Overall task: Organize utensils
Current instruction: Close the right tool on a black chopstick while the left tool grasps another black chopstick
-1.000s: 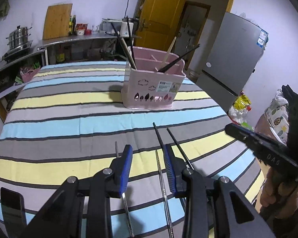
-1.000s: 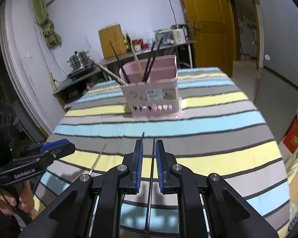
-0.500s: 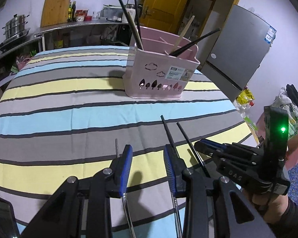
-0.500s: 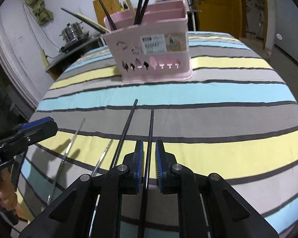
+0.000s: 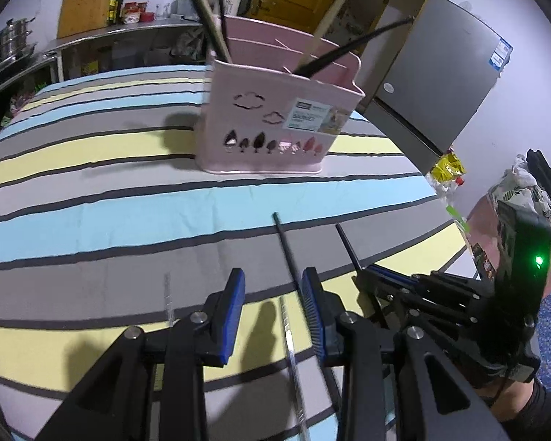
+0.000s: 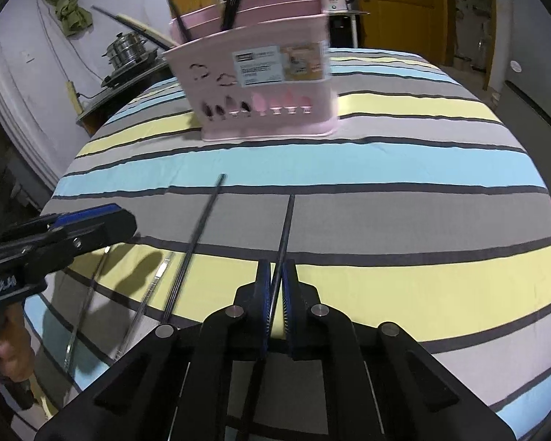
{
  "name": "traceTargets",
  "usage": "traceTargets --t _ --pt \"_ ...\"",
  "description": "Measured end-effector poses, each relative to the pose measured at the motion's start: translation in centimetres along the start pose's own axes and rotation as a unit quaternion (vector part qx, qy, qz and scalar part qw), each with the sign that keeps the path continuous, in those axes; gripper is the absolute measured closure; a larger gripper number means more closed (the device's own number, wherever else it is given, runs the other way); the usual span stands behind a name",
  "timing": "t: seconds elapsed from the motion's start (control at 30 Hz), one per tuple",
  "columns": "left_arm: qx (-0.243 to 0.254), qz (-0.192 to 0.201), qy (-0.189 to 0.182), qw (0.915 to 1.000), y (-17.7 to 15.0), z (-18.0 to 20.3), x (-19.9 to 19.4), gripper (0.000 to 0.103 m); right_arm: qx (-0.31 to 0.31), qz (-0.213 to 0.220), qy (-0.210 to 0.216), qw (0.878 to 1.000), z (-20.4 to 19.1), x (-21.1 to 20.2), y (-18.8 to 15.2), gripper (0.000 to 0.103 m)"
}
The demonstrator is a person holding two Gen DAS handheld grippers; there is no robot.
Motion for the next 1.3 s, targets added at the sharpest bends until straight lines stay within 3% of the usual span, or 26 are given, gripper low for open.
traceTargets --t 0.13,0.37,0.77,0.9,1.07,1.13,1.3 --pt "-0.006 -0.016 -0.011 0.9998 0.4 0.7 2.0 0.069 0.01 -0.002 -0.013 1.0 2.3 -0.2 -0.1 0.097" --pt "0.001 -0.054 0.005 0.9985 0.1 1.0 4.8 0.069 0.033 -0.008 -0.027 0.999 5.5 -0.3 0.0 0.097" --pt "0.015 -0.061 0.005 0.998 0.0 1.8 5.9 0.069 0.046 -0.019 -0.026 0.998 6.0 0.5 0.7 0.096" --pt "0.032 -0.065 0.023 0.9971 0.1 1.6 6.2 0.08 0.042 -0.026 -0.035 0.998 5.9 0.9 1.2 0.096" --pt "0.054 -0.065 0.045 0.9954 0.1 1.7 6.3 0.085 0.03 -0.033 -0.054 0.998 5.5 1.4 1.7 0.096" --pt "0.056 -0.065 0.056 0.9947 0.2 1.7 6.3 0.094 0.021 -0.032 -0.061 0.997 5.3 1.5 1.8 0.096" --pt "0.034 -0.063 0.04 0.9966 0.6 1.5 6.0 0.096 0.033 -0.029 -0.04 0.998 5.1 1.2 2.2 0.097"
Point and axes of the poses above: each gripper's, at about its wrist camera, not at the fingertips, and x roughly the way its jaws point, z to its right, y to its top, the point moved 9 cm from there along x, roughly the way its jaws point, and after that the axes turned 14 degrees about -y, right-handed, at the moved point
